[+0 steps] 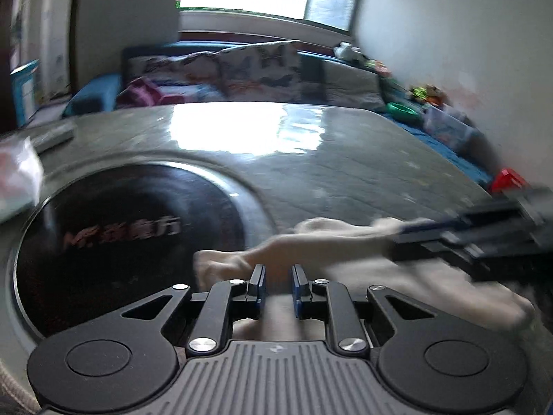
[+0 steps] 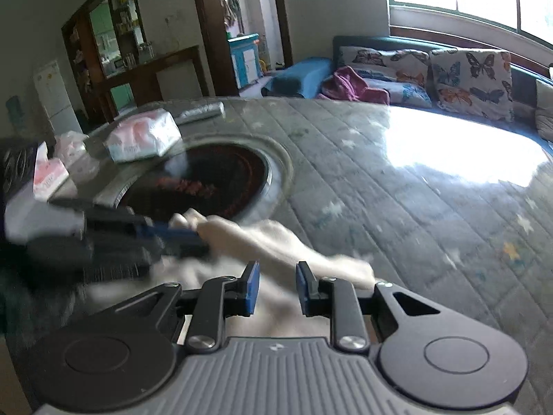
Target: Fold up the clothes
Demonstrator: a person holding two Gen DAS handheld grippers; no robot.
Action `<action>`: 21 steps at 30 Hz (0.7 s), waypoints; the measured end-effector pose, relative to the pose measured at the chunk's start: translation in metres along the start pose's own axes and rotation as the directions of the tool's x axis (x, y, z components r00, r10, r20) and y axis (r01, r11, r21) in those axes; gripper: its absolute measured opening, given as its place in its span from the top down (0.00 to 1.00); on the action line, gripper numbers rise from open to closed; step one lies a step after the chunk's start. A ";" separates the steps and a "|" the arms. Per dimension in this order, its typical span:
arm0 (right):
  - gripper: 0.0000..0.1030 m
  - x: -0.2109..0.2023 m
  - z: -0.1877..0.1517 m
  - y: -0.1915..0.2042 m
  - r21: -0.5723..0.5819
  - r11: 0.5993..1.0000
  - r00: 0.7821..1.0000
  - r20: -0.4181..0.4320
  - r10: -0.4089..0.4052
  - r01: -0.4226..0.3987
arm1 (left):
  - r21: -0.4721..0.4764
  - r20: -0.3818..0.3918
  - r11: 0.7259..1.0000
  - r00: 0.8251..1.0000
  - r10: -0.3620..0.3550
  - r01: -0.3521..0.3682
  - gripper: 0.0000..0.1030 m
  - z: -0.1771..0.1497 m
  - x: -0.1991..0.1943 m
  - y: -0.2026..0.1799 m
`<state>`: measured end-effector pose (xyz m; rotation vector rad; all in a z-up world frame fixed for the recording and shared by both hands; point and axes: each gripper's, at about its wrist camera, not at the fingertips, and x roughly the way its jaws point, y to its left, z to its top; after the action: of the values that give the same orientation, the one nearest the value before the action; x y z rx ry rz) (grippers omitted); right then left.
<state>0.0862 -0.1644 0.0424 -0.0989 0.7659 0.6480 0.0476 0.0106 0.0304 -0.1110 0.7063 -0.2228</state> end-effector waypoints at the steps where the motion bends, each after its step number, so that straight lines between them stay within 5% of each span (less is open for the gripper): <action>1: 0.78 -0.002 -0.004 -0.003 0.009 1.000 1.000 0.000 -0.005 0.005 | -0.006 0.003 1.000 1.000 -0.002 0.003 0.84 0.001 -0.002 0.001; 9: 0.78 -0.022 -0.018 -0.027 0.083 0.996 0.998 0.045 -0.045 0.042 | 0.053 0.043 0.995 0.996 -0.082 0.080 0.84 0.021 0.001 -0.023; 21: 0.79 -0.029 -0.026 -0.052 0.118 0.989 0.993 0.068 -0.092 0.084 | 0.052 0.004 0.997 0.998 -0.059 0.059 0.84 0.025 0.034 -0.021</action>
<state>0.0848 -0.2292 0.0361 -0.0031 0.7227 0.5196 0.0850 -0.0171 0.0314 -0.0824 0.6922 -0.2969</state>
